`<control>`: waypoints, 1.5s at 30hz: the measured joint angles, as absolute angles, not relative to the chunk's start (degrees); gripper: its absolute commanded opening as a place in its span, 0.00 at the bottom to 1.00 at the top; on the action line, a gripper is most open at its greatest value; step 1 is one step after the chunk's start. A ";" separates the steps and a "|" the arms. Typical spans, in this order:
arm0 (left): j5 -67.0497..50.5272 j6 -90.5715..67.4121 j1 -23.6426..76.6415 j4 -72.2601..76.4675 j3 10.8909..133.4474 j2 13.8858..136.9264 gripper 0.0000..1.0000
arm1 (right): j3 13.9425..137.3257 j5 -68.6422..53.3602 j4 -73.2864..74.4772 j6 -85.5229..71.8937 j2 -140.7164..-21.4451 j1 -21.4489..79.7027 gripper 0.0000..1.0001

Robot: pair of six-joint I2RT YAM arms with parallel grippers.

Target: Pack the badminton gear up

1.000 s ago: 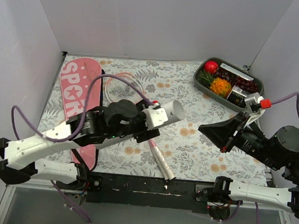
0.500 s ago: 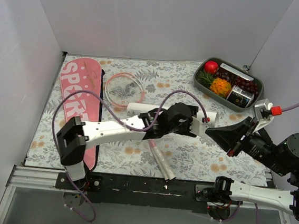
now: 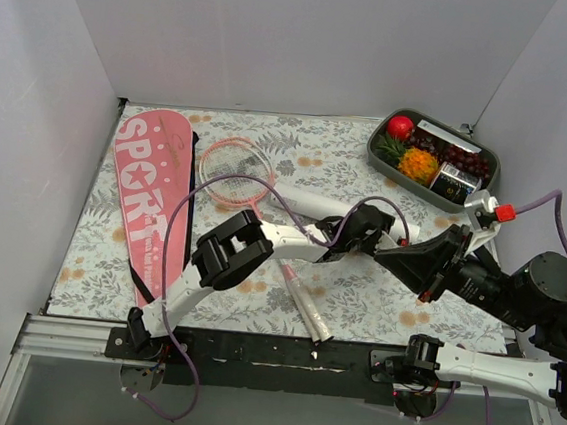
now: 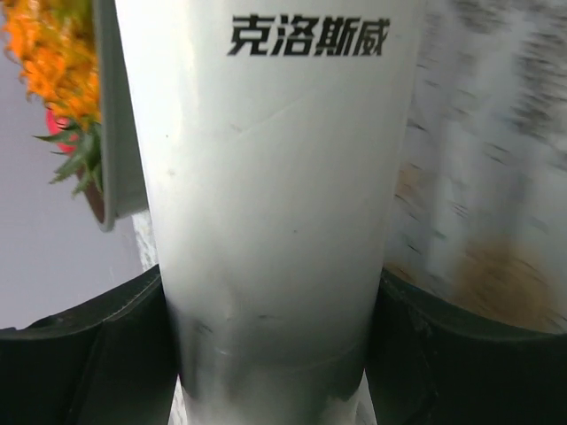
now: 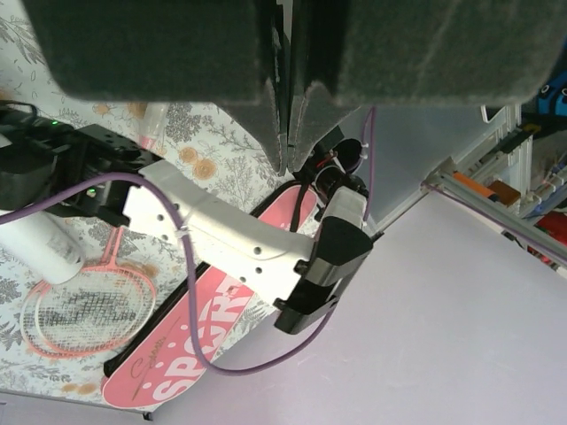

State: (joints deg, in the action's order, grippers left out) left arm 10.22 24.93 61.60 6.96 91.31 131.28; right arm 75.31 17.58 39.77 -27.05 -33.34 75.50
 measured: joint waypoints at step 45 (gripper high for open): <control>35.68 -36.95 77.32 -18.72 70.06 56.38 0.96 | 86.37 32.29 31.48 -14.94 -56.99 75.46 0.41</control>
State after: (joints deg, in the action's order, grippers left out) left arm 35.68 -36.95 77.32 -18.72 70.06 56.38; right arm 86.37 32.29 31.48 -14.94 -56.99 75.46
